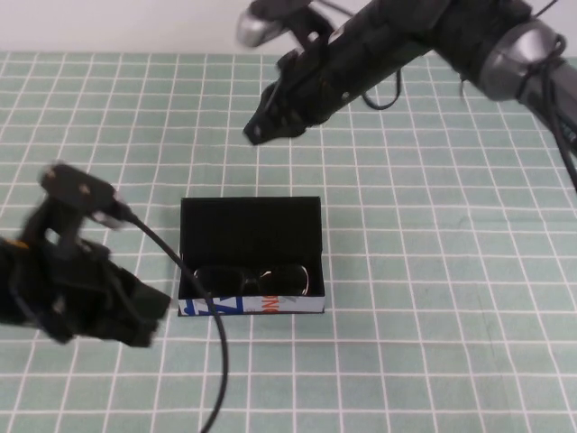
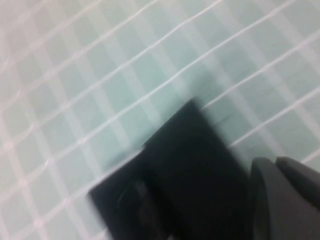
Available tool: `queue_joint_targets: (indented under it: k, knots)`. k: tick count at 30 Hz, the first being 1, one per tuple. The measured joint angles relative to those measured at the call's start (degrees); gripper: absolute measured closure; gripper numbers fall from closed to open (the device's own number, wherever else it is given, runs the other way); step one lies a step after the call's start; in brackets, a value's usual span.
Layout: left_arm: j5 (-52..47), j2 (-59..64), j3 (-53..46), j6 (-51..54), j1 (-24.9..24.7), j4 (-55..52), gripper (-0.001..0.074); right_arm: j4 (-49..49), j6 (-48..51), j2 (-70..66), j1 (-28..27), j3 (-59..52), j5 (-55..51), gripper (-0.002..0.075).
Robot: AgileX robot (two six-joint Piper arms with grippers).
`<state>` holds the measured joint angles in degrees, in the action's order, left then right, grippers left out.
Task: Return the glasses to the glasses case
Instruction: Close the glasses case
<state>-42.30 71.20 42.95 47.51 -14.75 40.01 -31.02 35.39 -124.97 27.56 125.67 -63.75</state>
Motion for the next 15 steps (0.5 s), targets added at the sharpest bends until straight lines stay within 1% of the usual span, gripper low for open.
queue_joint_targets:
  k: [4,7,15]
  knots:
    - [3.86,5.03,-2.21,7.06,-1.07,8.79,0.0736,-1.23,-6.11,-1.82,-2.75,0.00,4.43,0.0737]
    - [8.23,8.81,-2.22,10.67,-3.63,12.68,0.0736,-2.58,-7.90,-3.85,-4.28,0.00,7.07,0.0737]
    - [16.58,17.62,-2.22,13.75,-10.31,18.34,0.0736,-8.45,-8.63,-10.55,-6.27,0.00,8.01,0.0737]
